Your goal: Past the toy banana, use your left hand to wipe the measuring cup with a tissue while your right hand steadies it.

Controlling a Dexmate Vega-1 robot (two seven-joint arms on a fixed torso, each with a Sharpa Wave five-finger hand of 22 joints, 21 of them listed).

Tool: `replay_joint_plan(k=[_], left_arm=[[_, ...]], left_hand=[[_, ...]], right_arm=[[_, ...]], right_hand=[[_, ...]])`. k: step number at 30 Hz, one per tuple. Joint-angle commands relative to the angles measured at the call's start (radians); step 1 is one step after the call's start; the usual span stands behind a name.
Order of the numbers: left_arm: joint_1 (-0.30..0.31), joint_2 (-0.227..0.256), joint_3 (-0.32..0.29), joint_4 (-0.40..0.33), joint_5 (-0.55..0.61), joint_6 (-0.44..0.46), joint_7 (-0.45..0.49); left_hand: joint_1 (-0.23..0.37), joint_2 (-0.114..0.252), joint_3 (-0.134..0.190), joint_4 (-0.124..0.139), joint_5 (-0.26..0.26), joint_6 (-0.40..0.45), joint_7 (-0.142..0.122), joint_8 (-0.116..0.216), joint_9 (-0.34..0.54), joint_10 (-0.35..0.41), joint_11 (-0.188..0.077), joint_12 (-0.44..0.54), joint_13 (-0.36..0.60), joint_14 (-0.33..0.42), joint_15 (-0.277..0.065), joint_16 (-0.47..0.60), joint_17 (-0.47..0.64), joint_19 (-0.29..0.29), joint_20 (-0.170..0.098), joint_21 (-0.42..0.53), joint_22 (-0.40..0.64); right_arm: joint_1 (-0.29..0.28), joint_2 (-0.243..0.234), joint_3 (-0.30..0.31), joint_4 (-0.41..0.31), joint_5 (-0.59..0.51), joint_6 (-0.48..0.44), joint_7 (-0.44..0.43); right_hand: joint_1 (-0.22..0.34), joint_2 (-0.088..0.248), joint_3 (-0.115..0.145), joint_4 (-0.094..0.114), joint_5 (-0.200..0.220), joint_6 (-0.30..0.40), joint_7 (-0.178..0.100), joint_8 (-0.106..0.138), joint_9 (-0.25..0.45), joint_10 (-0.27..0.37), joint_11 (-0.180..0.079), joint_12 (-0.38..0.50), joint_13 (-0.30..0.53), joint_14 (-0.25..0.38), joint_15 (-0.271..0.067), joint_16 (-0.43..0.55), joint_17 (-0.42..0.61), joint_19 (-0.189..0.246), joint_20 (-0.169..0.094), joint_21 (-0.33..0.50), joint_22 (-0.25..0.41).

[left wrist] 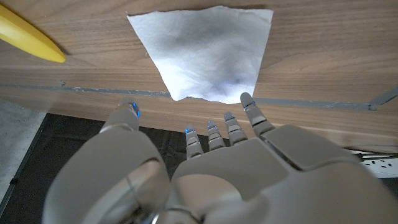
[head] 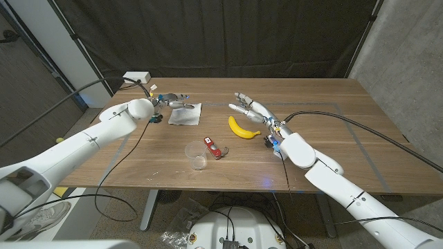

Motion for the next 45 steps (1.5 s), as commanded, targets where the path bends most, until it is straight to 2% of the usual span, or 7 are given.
replay_joint_plan(k=[1, 10, 20, 26, 31, 39, 45], left_arm=[[-0.098, -0.014, 0.089, 0.043, 0.136, 0.029, -0.109], [-0.177, -0.045, 0.162, 0.089, 0.240, 0.039, -0.202], [-0.234, -0.078, 0.230, 0.125, 0.361, 0.057, -0.265], [-0.246, -0.092, 0.250, 0.142, 0.409, 0.058, -0.275], [-0.256, -0.107, 0.268, 0.163, 0.445, 0.061, -0.286], [-0.269, -0.126, 0.294, 0.191, 0.493, 0.072, -0.308], [-0.265, -0.131, 0.310, 0.193, 0.546, 0.088, -0.285]], left_hand=[[0.021, 0.001, 0.007, -0.009, 0.012, 0.011, -0.006, 0.003, 0.003, 0.004, -0.014, 0.002, 0.006, 0.007, -0.012, -0.005, 0.002, 0.001, -0.008, 0.003, 0.001], [0.074, 0.008, 0.023, -0.037, 0.017, 0.035, -0.005, 0.010, 0.005, 0.022, -0.024, 0.005, 0.006, 0.024, -0.018, -0.005, 0.000, 0.035, -0.011, 0.008, 0.000], [0.148, 0.015, 0.042, -0.064, 0.019, 0.066, -0.006, 0.015, 0.007, 0.072, -0.033, 0.014, 0.006, 0.095, -0.038, 0.009, 0.002, 0.142, -0.019, 0.031, -0.002], [0.242, 0.018, 0.066, -0.079, 0.012, 0.149, -0.003, 0.037, 0.008, 0.177, -0.049, 0.036, 0.006, 0.196, -0.088, 0.029, 0.003, 0.230, -0.026, 0.045, -0.004], [0.284, 0.021, 0.075, -0.068, -0.001, 0.242, 0.006, 0.057, 0.001, 0.283, -0.065, 0.052, 0.006, 0.282, -0.116, 0.048, 0.007, 0.299, -0.044, 0.056, -0.004], [0.308, 0.024, 0.082, -0.063, -0.013, 0.345, 0.038, 0.081, -0.002, 0.359, -0.064, 0.057, 0.005, 0.322, -0.118, 0.048, 0.006, 0.342, -0.058, 0.061, -0.005], [0.366, 0.056, 0.118, -0.065, -0.023, 0.520, 0.080, 0.120, -0.004, 0.537, -0.090, 0.078, 0.003, 0.476, -0.165, 0.077, 0.000, 0.417, -0.085, 0.075, -0.005]], right_arm=[[0.008, -0.076, -0.118, -0.083, -0.086, -0.104, -0.052], [0.012, -0.097, -0.159, -0.101, -0.094, -0.138, -0.109], [0.008, -0.112, -0.174, -0.120, -0.093, -0.166, -0.160], [0.009, -0.116, -0.177, -0.122, -0.090, -0.171, -0.180], [0.010, -0.119, -0.178, -0.124, -0.089, -0.178, -0.189], [0.004, -0.123, -0.175, -0.133, -0.086, -0.194, -0.202], [0.001, -0.123, -0.173, -0.134, -0.082, -0.201, -0.206]], right_hand=[[0.006, -0.012, 0.003, -0.010, 0.013, -0.001, 0.007, 0.007, 0.005, -0.003, -0.001, 0.004, 0.004, 0.001, -0.009, 0.002, 0.004, 0.002, -0.010, -0.005, 0.003], [0.025, -0.013, 0.005, -0.021, 0.022, -0.017, 0.009, 0.006, 0.005, -0.010, -0.008, 0.004, 0.005, 0.000, -0.017, 0.002, 0.004, 0.007, -0.023, -0.006, 0.002], [0.033, -0.016, 0.005, -0.026, 0.027, -0.016, 0.008, 0.008, 0.005, -0.007, -0.007, 0.007, 0.005, 0.003, -0.018, 0.004, 0.004, 0.009, -0.028, -0.007, 0.003], [0.035, -0.018, 0.003, -0.028, 0.030, -0.017, 0.008, 0.009, 0.005, -0.007, -0.010, 0.008, 0.005, 0.005, -0.020, 0.005, 0.004, 0.009, -0.030, -0.009, 0.003], [0.036, -0.019, 0.002, -0.029, 0.032, -0.017, 0.008, 0.010, 0.005, -0.006, -0.008, 0.009, 0.005, 0.006, -0.020, 0.005, 0.004, 0.010, -0.031, -0.009, 0.003], [0.033, -0.022, -0.002, -0.028, 0.034, -0.018, 0.006, 0.010, 0.006, -0.005, -0.009, 0.010, 0.005, 0.007, -0.020, 0.005, 0.004, 0.012, -0.032, -0.010, 0.003], [0.030, -0.023, -0.005, -0.027, 0.035, -0.017, 0.005, 0.011, 0.006, -0.003, -0.009, 0.011, 0.005, 0.009, -0.022, 0.006, 0.005, 0.013, -0.033, -0.010, 0.004]])
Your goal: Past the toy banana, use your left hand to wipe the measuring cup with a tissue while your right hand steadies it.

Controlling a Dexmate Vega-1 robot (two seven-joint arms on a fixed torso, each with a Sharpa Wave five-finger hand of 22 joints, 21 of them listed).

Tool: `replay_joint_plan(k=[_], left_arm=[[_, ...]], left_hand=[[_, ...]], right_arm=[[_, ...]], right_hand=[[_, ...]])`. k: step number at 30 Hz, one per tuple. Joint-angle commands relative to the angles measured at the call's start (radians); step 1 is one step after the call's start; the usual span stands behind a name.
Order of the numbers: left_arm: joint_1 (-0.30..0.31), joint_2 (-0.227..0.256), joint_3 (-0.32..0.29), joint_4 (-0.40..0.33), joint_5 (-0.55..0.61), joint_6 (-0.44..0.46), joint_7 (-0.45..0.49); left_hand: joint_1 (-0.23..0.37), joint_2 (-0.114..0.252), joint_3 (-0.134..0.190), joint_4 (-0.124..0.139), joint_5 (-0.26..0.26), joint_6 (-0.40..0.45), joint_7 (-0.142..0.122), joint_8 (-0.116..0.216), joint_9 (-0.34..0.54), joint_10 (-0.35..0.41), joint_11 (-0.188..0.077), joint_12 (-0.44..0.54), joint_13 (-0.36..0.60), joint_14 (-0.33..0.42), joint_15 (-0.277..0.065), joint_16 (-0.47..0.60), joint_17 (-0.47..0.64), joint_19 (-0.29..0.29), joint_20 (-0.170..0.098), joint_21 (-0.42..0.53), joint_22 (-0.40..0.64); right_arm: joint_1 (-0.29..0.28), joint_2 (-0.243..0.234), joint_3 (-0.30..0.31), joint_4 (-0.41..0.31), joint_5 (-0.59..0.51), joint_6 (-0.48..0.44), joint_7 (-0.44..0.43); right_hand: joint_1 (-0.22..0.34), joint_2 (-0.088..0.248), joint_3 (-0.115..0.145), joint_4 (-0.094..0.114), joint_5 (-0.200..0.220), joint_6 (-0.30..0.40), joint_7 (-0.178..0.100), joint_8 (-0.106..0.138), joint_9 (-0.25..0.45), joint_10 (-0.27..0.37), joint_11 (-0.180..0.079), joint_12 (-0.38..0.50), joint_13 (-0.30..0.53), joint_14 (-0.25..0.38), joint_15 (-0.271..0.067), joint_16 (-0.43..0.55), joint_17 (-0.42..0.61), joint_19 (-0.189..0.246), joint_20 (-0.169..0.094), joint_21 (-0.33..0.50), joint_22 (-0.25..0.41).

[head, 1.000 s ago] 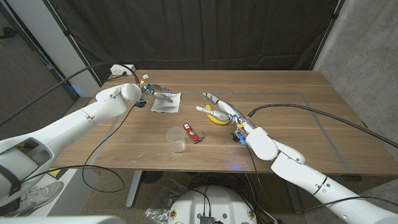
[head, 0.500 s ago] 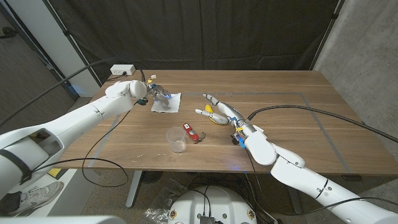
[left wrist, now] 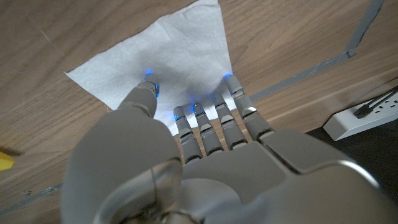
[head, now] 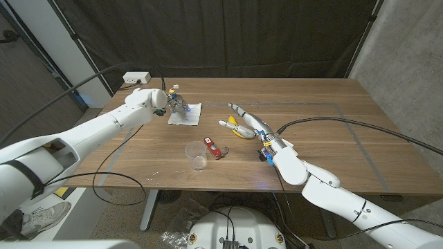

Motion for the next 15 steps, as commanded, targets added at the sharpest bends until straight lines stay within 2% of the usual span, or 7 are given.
replay_joint_plan(k=[1, 2, 3, 6, 10, 12, 15], left_arm=[[-0.006, -0.020, 0.037, 0.023, 0.089, 0.023, 0.001], [-0.005, -0.022, 0.038, 0.024, 0.096, 0.027, 0.004], [-0.005, -0.023, 0.040, 0.025, 0.102, 0.029, 0.005], [-0.002, -0.026, 0.045, 0.026, 0.121, 0.039, 0.011], [0.016, -0.024, 0.040, 0.019, 0.138, 0.044, 0.053], [0.025, -0.024, 0.036, 0.016, 0.147, 0.049, 0.074], [0.033, -0.023, 0.030, 0.011, 0.149, 0.052, 0.087]], left_hand=[[0.045, 0.018, 0.030, -0.001, -0.007, 0.143, 0.031, 0.038, 0.003, 0.143, -0.019, 0.022, 0.001, 0.131, -0.132, 0.032, -0.002, 0.067, -0.020, 0.019, 0.003], [0.048, 0.019, 0.034, 0.001, -0.007, 0.164, 0.035, 0.041, 0.002, 0.180, -0.025, 0.028, 0.001, 0.158, -0.141, 0.037, -0.003, 0.077, -0.025, 0.021, 0.003], [0.057, 0.027, 0.046, 0.003, -0.004, 0.218, 0.039, 0.050, 0.001, 0.255, -0.031, 0.036, 0.000, 0.233, -0.161, 0.052, -0.004, 0.106, -0.037, 0.030, 0.004], [0.064, 0.034, 0.062, 0.008, 0.000, 0.270, 0.042, 0.054, 0.001, 0.315, -0.039, 0.030, -0.001, 0.307, -0.170, 0.058, -0.005, 0.148, -0.056, 0.045, 0.004], [0.089, 0.057, 0.089, 0.006, 0.005, 0.357, 0.048, 0.073, 0.003, 0.399, -0.035, 0.030, 0.001, 0.391, -0.177, 0.066, -0.001, 0.167, -0.070, 0.054, 0.005], [0.123, 0.079, 0.109, -0.002, 0.005, 0.452, 0.069, 0.106, 0.008, 0.504, -0.035, 0.044, 0.005, 0.487, -0.185, 0.094, 0.019, 0.191, -0.080, 0.071, 0.008], [0.180, 0.090, 0.114, -0.021, 0.002, 0.494, 0.070, 0.120, 0.009, 0.566, -0.038, 0.056, 0.020, 0.558, -0.196, 0.129, 0.051, 0.204, -0.082, 0.090, 0.013]], right_arm=[[-0.006, -0.004, 0.000, -0.007, 0.006, -0.018, -0.017], [-0.006, -0.005, 0.000, -0.007, 0.006, -0.019, -0.017], [-0.006, -0.005, 0.000, -0.008, 0.005, -0.021, -0.018], [-0.008, -0.005, 0.001, -0.009, 0.005, -0.023, -0.020], [-0.018, -0.006, 0.007, -0.017, 0.009, -0.029, -0.028], [-0.027, -0.005, 0.014, -0.014, 0.026, -0.012, -0.033], [-0.039, -0.007, 0.022, -0.021, 0.028, -0.014, -0.041]], right_hand=[[0.003, -0.007, -0.003, -0.004, 0.007, -0.001, 0.000, 0.006, 0.006, 0.005, -0.001, 0.008, 0.005, 0.008, -0.006, 0.006, 0.005, 0.006, -0.008, -0.002, 0.003], [0.003, -0.008, -0.004, -0.004, 0.007, -0.001, -0.001, 0.007, 0.006, 0.006, -0.001, 0.008, 0.005, 0.008, -0.006, 0.006, 0.005, 0.006, -0.008, -0.002, 0.003], [0.002, -0.008, -0.004, -0.004, 0.007, -0.001, -0.001, 0.007, 0.006, 0.006, 0.000, 0.008, 0.005, 0.008, -0.007, 0.006, 0.005, 0.007, -0.008, -0.002, 0.003], [0.001, -0.008, -0.005, -0.003, 0.008, 0.000, -0.001, 0.007, 0.006, 0.006, -0.002, 0.008, 0.005, 0.008, -0.008, 0.006, 0.005, 0.008, -0.009, -0.002, 0.003], [0.000, -0.008, -0.007, -0.003, 0.009, 0.001, -0.002, 0.008, 0.006, 0.007, -0.002, 0.009, 0.005, 0.009, -0.008, 0.006, 0.005, 0.009, -0.010, -0.003, 0.003], [0.000, -0.008, -0.007, -0.003, 0.010, 0.001, -0.002, 0.008, 0.006, 0.007, -0.002, 0.009, 0.005, 0.008, -0.009, 0.006, 0.005, 0.009, -0.010, -0.003, 0.003], [0.000, -0.008, -0.008, -0.003, 0.010, 0.001, -0.001, 0.008, 0.006, 0.007, 0.000, 0.009, 0.005, 0.008, -0.008, 0.006, 0.005, 0.009, -0.010, -0.003, 0.003]])
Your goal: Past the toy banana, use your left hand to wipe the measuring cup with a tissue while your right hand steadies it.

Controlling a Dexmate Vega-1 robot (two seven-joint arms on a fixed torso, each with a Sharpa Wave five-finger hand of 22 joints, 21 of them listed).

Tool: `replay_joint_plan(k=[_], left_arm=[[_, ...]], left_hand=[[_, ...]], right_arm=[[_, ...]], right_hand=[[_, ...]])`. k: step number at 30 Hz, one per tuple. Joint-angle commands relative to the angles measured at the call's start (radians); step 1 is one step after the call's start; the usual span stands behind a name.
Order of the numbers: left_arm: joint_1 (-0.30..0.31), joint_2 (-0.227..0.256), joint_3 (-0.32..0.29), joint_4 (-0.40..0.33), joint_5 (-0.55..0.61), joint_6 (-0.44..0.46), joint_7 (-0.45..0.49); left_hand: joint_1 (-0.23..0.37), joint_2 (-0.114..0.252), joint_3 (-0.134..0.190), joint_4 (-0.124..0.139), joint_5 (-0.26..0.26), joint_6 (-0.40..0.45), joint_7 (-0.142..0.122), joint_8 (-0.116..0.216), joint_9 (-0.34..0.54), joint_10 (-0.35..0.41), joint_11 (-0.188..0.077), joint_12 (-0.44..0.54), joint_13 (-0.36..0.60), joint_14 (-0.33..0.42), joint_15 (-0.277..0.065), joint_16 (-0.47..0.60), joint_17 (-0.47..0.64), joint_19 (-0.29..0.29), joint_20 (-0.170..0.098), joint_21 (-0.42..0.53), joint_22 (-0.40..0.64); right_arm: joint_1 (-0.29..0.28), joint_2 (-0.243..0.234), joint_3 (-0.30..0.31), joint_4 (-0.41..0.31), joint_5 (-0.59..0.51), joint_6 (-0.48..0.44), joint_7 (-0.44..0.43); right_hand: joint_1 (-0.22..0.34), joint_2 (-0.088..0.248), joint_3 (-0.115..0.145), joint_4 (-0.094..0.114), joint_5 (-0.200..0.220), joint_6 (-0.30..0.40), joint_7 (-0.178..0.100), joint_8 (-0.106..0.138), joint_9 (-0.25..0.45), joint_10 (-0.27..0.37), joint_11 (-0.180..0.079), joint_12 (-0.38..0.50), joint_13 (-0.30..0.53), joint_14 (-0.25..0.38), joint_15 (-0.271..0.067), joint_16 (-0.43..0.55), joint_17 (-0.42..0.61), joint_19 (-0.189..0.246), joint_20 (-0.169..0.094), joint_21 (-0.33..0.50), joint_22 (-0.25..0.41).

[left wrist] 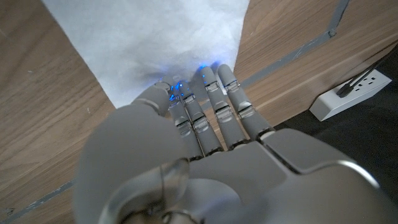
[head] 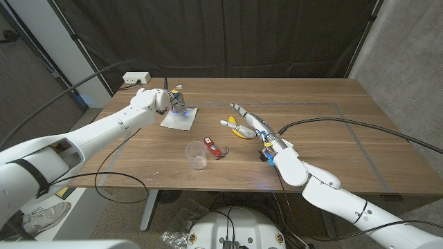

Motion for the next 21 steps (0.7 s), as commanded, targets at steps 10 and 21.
replay_joint_plan(k=[10, 21], left_arm=[[0.056, 0.041, -0.044, -0.127, 0.017, 0.021, -0.001], [0.097, 0.075, -0.048, -0.223, 0.093, 0.042, -0.004]], left_hand=[[-0.380, -0.143, -0.223, 0.194, 0.018, -0.550, -0.048, -0.241, 0.013, -0.506, 0.079, -0.144, 0.016, -0.448, 0.025, -0.179, 0.021, -0.225, 0.131, -0.067, 0.001], [-0.356, -0.206, -0.262, 0.161, 0.048, -0.783, -0.057, -0.237, 0.019, -0.751, 0.129, -0.134, 0.022, -0.600, 0.088, -0.180, 0.009, -0.211, 0.152, -0.106, 0.000]], right_arm=[[-0.031, 0.001, 0.018, -0.025, 0.006, -0.018, -0.021], [-0.051, -0.005, 0.030, -0.033, 0.005, -0.015, -0.044]], right_hand=[[-0.001, -0.007, -0.006, 0.002, 0.009, 0.000, -0.001, 0.005, 0.006, 0.004, -0.003, 0.005, 0.005, 0.003, -0.003, 0.005, 0.005, 0.004, -0.006, -0.005, 0.002], [-0.003, -0.006, -0.009, 0.004, 0.011, 0.002, -0.003, 0.006, 0.006, 0.006, -0.002, 0.006, 0.005, 0.004, -0.003, 0.005, 0.005, 0.004, -0.008, -0.006, 0.003]])
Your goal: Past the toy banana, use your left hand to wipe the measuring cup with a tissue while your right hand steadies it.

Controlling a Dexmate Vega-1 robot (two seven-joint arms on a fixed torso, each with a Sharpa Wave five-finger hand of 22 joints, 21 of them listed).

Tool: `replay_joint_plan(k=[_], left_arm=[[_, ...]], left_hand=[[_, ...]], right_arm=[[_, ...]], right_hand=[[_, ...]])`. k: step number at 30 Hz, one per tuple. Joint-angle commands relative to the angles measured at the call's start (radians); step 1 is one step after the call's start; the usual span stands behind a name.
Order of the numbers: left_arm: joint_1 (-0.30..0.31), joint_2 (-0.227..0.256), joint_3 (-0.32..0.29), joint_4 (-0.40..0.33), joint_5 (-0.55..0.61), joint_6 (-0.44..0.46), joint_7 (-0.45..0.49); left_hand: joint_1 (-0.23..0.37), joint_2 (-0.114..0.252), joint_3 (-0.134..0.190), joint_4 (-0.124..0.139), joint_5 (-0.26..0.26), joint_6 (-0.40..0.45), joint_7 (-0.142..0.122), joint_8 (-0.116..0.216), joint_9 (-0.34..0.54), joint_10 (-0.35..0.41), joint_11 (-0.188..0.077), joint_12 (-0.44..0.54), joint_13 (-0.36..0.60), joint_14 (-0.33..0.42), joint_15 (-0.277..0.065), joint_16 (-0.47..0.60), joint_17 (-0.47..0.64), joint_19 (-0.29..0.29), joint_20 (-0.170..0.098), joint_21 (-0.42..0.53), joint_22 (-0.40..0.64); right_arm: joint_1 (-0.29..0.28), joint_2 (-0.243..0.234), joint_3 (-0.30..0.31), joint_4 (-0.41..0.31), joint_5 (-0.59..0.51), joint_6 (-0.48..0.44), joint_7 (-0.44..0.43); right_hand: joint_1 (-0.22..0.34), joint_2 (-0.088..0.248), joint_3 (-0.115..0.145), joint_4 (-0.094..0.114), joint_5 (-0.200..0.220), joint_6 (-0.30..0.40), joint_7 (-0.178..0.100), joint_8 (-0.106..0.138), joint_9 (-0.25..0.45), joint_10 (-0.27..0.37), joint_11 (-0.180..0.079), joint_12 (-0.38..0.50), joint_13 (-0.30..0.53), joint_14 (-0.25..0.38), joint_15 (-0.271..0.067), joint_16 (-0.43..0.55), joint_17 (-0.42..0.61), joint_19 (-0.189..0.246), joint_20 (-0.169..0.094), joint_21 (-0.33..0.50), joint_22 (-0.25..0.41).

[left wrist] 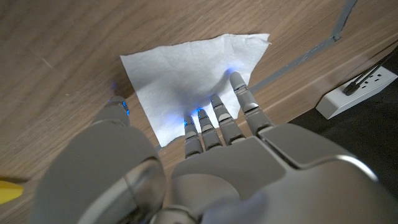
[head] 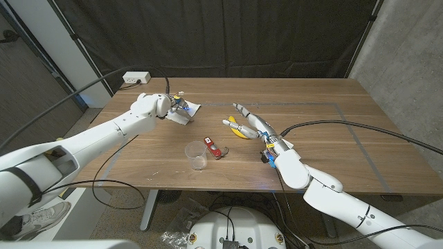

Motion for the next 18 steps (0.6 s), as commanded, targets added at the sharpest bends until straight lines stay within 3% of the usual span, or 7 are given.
replay_joint_plan(k=[1, 7, 11, 16, 18], left_arm=[[0.040, 0.030, -0.009, -0.099, 0.089, 0.038, 0.000], [0.049, 0.011, 0.028, -0.118, 0.242, 0.132, -0.009], [0.028, -0.018, 0.060, -0.083, 0.326, 0.190, -0.081], [0.018, -0.047, 0.068, -0.021, 0.342, 0.178, -0.073], [0.017, -0.056, 0.061, 0.003, 0.323, 0.157, -0.052]], left_hand=[[0.055, -0.011, 0.010, -0.033, 0.013, -0.020, 0.005, 0.007, 0.001, -0.019, 0.015, 0.009, -0.001, -0.007, 0.008, 0.004, -0.008, 0.051, -0.010, 0.006, 0.001], [0.119, 0.005, 0.029, -0.065, 0.022, -0.031, 0.007, 0.013, 0.000, -0.024, 0.003, 0.015, -0.002, -0.014, 0.007, 0.006, -0.016, 0.076, -0.010, 0.006, 0.000], [0.127, 0.011, 0.031, -0.068, 0.023, -0.031, 0.008, 0.015, 0.000, -0.009, 0.016, 0.023, -0.003, -0.012, 0.005, 0.009, -0.017, 0.087, -0.009, 0.007, 0.000], [0.130, 0.012, 0.031, -0.070, 0.023, -0.018, 0.010, 0.023, 0.000, 0.000, 0.005, 0.027, -0.004, -0.010, 0.005, 0.011, -0.019, 0.096, -0.019, 0.006, -0.001], [0.136, 0.016, 0.033, -0.072, 0.024, -0.017, 0.007, 0.024, 0.000, 0.002, 0.016, 0.028, -0.004, -0.009, 0.004, 0.012, -0.019, 0.097, -0.021, 0.005, -0.001]], right_arm=[[-0.018, -0.005, 0.012, -0.010, -0.004, -0.004, -0.019], [-0.018, -0.009, 0.016, -0.007, 0.003, 0.009, -0.016], [-0.019, -0.008, 0.020, -0.006, 0.008, 0.011, -0.015], [-0.016, -0.010, 0.025, -0.004, 0.013, 0.016, -0.009], [-0.014, -0.010, 0.027, -0.004, 0.014, 0.016, -0.006]], right_hand=[[-0.004, -0.006, -0.005, 0.000, 0.008, 0.003, -0.003, 0.006, 0.001, 0.007, -0.002, 0.007, 0.005, 0.004, -0.002, 0.005, 0.005, 0.004, -0.008, -0.001, 0.003], [-0.010, -0.004, -0.007, 0.003, 0.008, 0.006, -0.004, 0.007, 0.001, 0.009, -0.001, 0.007, 0.005, 0.005, -0.003, 0.006, 0.006, 0.005, -0.008, -0.001, 0.003], [-0.013, -0.003, -0.008, 0.005, 0.009, 0.005, -0.005, 0.007, 0.001, 0.009, -0.001, 0.008, 0.005, 0.006, -0.003, 0.007, 0.007, 0.005, -0.008, -0.002, 0.003], [-0.017, -0.002, -0.010, 0.007, 0.009, 0.007, -0.006, 0.007, 0.001, 0.010, -0.001, 0.008, 0.005, 0.006, -0.002, 0.007, 0.007, 0.005, -0.007, -0.002, 0.003], [-0.019, -0.002, -0.011, 0.008, 0.009, 0.006, -0.006, 0.007, 0.001, 0.010, -0.001, 0.008, 0.005, 0.006, -0.003, 0.007, 0.007, 0.004, -0.008, -0.003, 0.003]])
